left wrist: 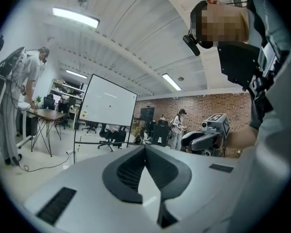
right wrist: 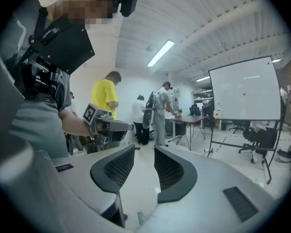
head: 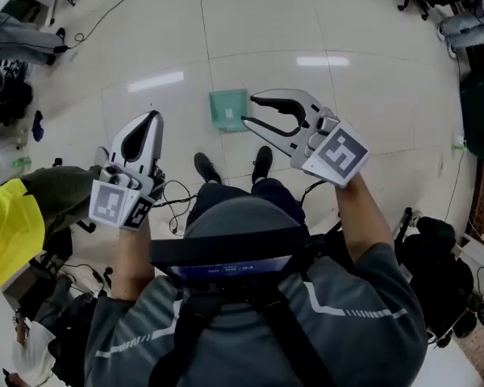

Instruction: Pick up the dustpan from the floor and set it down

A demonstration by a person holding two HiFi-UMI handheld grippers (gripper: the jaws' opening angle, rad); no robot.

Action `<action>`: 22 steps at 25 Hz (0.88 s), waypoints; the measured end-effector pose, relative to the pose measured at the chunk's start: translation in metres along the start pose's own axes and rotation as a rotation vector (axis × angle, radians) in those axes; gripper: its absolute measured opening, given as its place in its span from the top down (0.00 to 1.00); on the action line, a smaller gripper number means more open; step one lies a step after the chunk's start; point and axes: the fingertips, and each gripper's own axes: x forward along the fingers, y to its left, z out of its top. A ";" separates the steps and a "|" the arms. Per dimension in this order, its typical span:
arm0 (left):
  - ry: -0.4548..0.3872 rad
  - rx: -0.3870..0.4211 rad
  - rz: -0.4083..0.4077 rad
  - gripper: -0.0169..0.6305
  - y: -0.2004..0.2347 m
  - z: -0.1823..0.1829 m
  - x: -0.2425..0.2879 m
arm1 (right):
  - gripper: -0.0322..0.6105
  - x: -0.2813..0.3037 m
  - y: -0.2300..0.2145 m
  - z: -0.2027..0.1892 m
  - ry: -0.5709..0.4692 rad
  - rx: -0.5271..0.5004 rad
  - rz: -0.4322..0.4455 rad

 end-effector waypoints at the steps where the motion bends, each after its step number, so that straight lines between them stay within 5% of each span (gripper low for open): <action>1: 0.022 -0.008 -0.008 0.95 0.001 -0.020 0.007 | 0.73 0.008 -0.002 -0.022 0.029 0.010 0.018; 14: 0.214 -0.105 -0.021 0.91 0.020 -0.274 0.047 | 0.60 0.099 0.000 -0.302 0.363 -0.073 0.180; 22: 0.314 -0.143 0.003 0.91 0.032 -0.383 0.054 | 0.59 0.125 0.011 -0.417 0.501 -0.157 0.237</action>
